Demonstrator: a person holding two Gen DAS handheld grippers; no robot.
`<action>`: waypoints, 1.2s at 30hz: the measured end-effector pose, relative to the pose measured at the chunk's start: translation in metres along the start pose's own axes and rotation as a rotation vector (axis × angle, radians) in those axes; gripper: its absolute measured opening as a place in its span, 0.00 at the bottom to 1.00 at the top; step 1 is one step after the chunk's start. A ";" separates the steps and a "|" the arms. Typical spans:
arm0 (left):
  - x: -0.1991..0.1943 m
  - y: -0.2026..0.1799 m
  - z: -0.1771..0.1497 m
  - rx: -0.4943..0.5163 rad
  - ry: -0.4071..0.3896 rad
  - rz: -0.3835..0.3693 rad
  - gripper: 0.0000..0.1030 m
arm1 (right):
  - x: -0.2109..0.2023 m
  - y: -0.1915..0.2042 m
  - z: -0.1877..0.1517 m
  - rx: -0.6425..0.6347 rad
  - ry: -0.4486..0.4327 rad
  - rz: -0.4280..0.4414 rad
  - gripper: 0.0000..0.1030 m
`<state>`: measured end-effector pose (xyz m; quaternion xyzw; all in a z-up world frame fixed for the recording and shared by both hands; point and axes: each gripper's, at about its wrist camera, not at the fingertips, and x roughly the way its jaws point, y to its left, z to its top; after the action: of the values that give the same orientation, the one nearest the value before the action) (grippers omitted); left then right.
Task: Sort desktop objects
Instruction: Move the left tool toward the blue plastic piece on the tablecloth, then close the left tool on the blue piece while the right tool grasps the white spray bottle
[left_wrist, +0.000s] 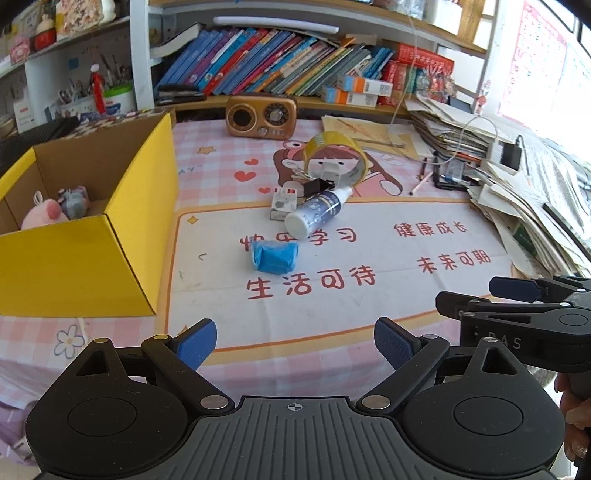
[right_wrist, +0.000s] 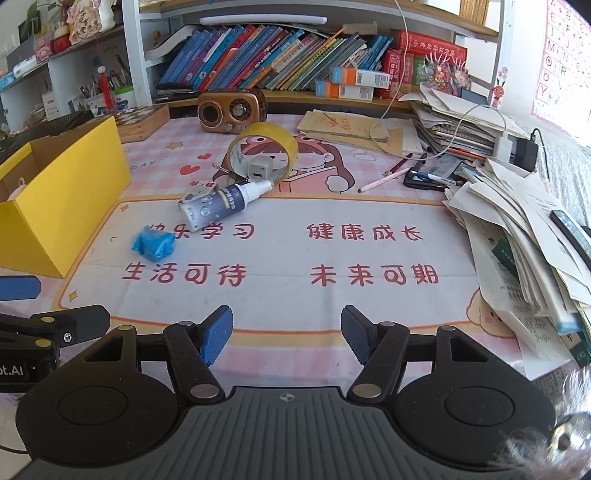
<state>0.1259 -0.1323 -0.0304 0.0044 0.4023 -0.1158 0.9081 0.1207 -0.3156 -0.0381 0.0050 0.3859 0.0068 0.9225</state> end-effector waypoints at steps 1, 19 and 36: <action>0.002 0.000 0.002 -0.005 0.001 0.004 0.92 | 0.003 -0.002 0.001 -0.001 0.003 0.004 0.61; 0.039 -0.002 0.029 0.015 0.000 0.075 0.90 | 0.046 -0.011 0.039 -0.008 0.009 0.080 0.65; 0.092 0.001 0.050 0.023 0.016 0.078 0.70 | 0.102 0.006 0.090 -0.052 0.025 0.187 0.67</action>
<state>0.2226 -0.1555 -0.0639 0.0313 0.4079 -0.0846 0.9086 0.2564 -0.3087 -0.0478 0.0172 0.3950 0.1030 0.9127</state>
